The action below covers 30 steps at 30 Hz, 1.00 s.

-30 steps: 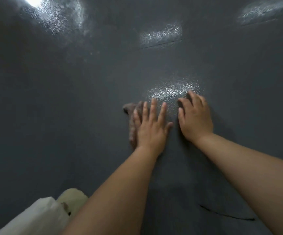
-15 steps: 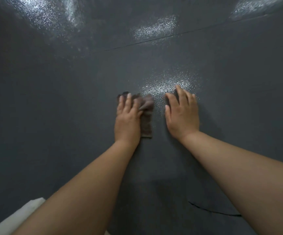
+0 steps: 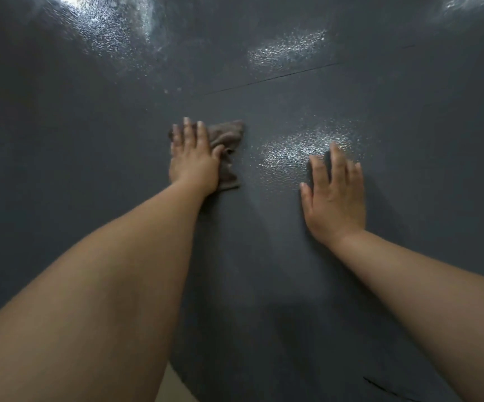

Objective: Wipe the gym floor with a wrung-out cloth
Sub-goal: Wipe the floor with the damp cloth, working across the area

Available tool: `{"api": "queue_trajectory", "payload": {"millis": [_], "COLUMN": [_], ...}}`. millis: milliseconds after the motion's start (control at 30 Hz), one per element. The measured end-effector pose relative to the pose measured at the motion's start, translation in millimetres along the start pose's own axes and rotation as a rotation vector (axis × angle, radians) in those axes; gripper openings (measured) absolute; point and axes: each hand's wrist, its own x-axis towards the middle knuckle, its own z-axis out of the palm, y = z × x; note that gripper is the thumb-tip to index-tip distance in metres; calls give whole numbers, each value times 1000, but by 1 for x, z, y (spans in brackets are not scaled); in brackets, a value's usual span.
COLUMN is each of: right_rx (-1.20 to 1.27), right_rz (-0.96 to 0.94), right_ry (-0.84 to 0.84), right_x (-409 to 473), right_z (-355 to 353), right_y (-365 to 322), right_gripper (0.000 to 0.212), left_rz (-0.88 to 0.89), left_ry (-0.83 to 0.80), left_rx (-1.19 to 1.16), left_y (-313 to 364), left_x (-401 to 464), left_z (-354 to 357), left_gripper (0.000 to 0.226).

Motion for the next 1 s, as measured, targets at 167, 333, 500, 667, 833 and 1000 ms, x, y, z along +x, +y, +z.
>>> {"api": "queue_trajectory", "payload": {"millis": [167, 333, 500, 667, 833, 1000], "right_rx": [-30, -79, -120, -126, -121, -119], "right_rz": [-65, -46, -64, -54, -68, -38], "right_ry": [-4, 56, 107, 111, 131, 119], "right_x": [6, 11, 23, 26, 27, 27], "right_z": [13, 25, 31, 32, 32, 30], "right_y": [-22, -27, -27, -30, -29, -31], "right_gripper": [56, 55, 51, 51, 47, 48], "left_rz": [-546, -543, 100, 219, -198, -395], "left_ry": [88, 130, 143, 81, 95, 153], "left_rx": [-263, -222, -129, -39, -172, -267], "left_y": [-71, -48, 19, 18, -46, -106], "left_x": [1, 11, 39, 87, 112, 69], "left_z": [8, 11, -7, -28, -39, -17], "left_gripper": [63, 54, 51, 58, 60, 57]}}
